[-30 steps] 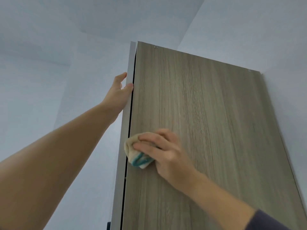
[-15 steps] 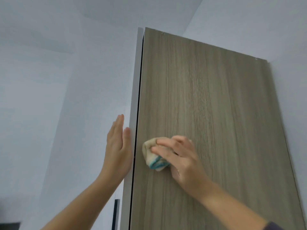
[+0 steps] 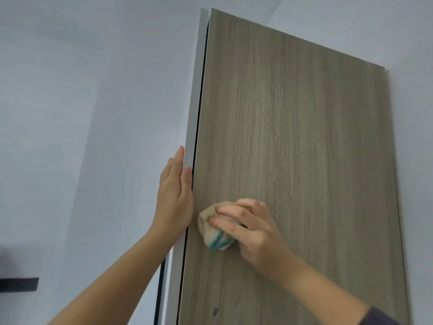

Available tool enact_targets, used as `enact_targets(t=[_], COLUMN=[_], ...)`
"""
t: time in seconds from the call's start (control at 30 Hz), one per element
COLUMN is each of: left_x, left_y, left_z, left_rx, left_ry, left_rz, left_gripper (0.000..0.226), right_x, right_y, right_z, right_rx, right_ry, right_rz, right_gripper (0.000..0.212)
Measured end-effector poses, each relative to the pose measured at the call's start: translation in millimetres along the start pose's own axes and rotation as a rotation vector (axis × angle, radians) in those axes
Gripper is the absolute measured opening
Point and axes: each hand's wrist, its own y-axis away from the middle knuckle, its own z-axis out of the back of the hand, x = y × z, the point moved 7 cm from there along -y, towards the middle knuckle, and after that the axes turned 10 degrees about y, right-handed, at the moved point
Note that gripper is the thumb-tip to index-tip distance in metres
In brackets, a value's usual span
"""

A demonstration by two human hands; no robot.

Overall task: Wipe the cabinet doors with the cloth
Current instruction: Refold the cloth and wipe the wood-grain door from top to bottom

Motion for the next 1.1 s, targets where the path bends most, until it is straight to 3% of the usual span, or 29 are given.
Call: enact_targets(t=[0.07,0.17,0.23,0.37,0.47,0.6,0.7,0.83,0.9,0.97,1.1], left_x=[0.3,-1.0,-2.8,-3.8,-4.3,-4.7,-8.0,-9.9,-11.1,-12.8,-14.4], left_y=[-0.4,1.7,5.1,15.6,19.7,20.5,20.3,22.4,23.5,23.0,24.3], left_z=[-0.2,-0.1,-0.9,-2.7,-3.0,-2.3,-2.6,-2.0,-2.8,-4.4,-3.8], left_rx=[-0.001,-0.014,-0.028,-0.042,-0.079,-0.098,-0.114,-0.136,-0.151,-0.16,-0.178], left_ry=[-0.015,-0.06,-0.095,-0.145,-0.177,-0.237,-0.296,-0.335,-0.36,-0.386,-0.41], left_rz=[-0.002,0.023,0.039,0.031,0.017,0.003,-0.018,-0.018,-0.03,-0.044,-0.054], left_gripper=[0.049,0.049,0.05,0.052,0.051,0.051,0.051,0.05,0.05,0.048,0.048], right_x=[-32.2,-110.8,-119.0,-46.2,-53.6,-129.2,-124.5,-54.2,-63.8,-109.6,-188.6], right_y=[-18.2,-55.4,-45.7,34.2,38.3,-4.8,7.9,81.9,85.1,65.7,36.2], right_z=[4.5,19.3,20.5,11.8,13.6,27.1,26.7,23.0,26.5,32.2,43.7], right_rx=[-0.012,-0.124,-0.156,-0.076,-0.013,-0.13,-0.128,-0.004,0.077,0.042,-0.074], right_ry=[0.017,0.075,0.09,0.021,0.018,0.125,0.124,-0.008,-0.03,0.011,0.089], right_rz=[-0.043,-0.397,-0.484,-0.274,-0.124,-0.421,-0.469,-0.221,-0.12,-0.217,-0.58], right_gripper=[0.026,0.037,0.043,0.029,0.028,0.041,0.044,0.03,0.031,0.035,0.052])
